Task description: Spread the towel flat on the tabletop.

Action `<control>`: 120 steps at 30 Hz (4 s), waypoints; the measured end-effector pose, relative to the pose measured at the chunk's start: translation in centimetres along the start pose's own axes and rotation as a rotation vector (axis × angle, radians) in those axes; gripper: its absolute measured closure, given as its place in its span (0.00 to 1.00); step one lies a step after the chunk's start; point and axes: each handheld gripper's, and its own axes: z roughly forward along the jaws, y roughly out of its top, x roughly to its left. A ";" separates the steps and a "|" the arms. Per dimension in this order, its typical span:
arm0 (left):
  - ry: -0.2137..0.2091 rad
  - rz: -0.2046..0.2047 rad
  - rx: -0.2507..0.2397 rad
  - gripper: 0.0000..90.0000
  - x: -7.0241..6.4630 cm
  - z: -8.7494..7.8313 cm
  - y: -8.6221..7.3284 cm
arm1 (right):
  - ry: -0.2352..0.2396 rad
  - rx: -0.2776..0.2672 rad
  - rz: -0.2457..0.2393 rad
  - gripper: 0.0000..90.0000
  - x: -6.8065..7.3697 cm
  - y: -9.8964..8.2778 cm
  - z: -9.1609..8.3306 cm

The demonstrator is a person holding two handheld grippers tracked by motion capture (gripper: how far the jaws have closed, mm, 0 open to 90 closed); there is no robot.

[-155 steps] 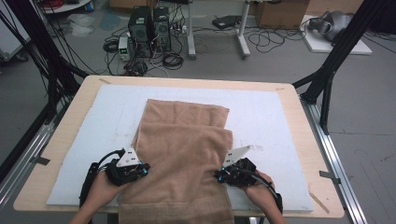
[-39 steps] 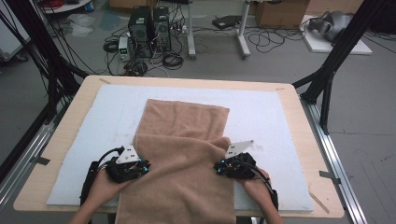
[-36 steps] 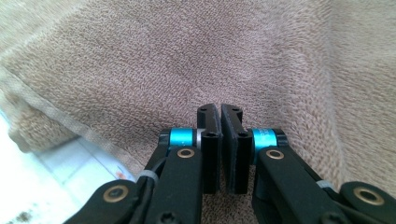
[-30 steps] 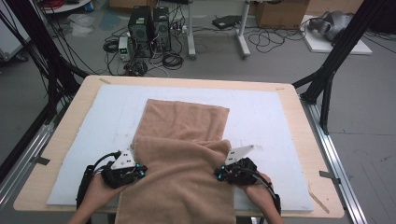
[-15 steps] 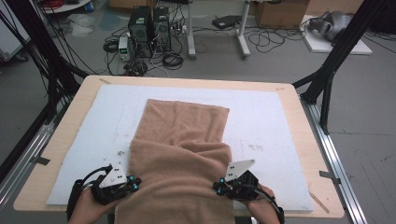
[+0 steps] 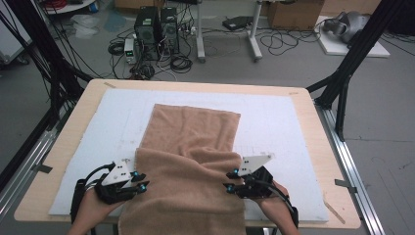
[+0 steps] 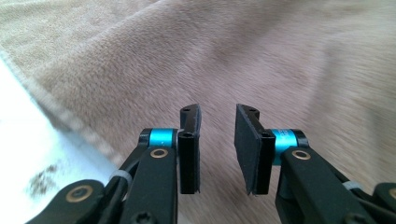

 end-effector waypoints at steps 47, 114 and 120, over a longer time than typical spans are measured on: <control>-0.041 0.033 0.020 0.96 -1.9 0.1 -1.8 | 0.106 0.037 0.029 0.87 0.6 -1.6 2.5; 0.088 -0.130 0.058 0.90 5.9 4.5 1.6 | -0.119 0.072 0.212 0.88 -9.6 -0.6 3.0; 0.154 -0.165 0.012 0.93 6.7 5.5 2.1 | -0.151 0.053 0.249 0.96 -10.7 -0.6 3.0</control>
